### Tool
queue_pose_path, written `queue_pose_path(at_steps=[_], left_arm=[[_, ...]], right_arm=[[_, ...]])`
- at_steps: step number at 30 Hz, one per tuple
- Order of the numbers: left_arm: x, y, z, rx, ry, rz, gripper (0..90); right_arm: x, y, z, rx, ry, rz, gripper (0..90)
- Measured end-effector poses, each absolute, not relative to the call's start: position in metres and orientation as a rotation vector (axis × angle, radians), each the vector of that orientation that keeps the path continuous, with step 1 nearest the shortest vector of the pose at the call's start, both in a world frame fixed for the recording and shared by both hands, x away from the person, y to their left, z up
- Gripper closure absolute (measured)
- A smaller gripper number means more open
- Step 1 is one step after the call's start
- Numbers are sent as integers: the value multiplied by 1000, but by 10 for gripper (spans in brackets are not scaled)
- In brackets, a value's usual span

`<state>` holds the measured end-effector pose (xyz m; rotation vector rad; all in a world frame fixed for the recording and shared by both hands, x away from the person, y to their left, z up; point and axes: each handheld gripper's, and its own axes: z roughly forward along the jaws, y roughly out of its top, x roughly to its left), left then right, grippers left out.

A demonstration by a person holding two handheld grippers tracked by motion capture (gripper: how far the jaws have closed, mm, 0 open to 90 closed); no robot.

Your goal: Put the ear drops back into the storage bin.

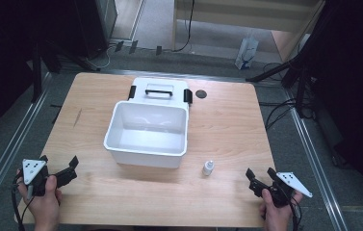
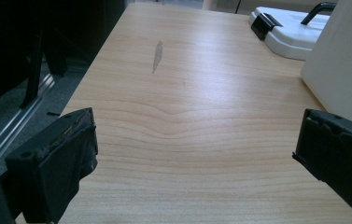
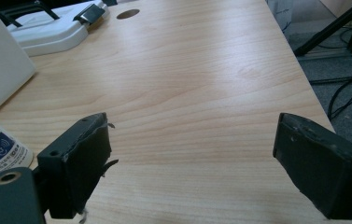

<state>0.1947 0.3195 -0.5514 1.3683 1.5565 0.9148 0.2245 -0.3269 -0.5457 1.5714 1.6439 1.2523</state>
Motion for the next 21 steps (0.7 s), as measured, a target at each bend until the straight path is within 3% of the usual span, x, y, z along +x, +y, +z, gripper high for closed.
queue_pose_path(at_steps=[12,17,21], left_arm=[[196,315,-551,1411,1537,926,3],[198,314,-551,1444,1530,913,5],[198,313,-551,1447,1530,929,79]], right_arm=[[231,-315,-534,1516,1858,1148,126],[246,-299,-514,1467,2142,901,134],[260,-281,-501,1408,2408,608,138]])
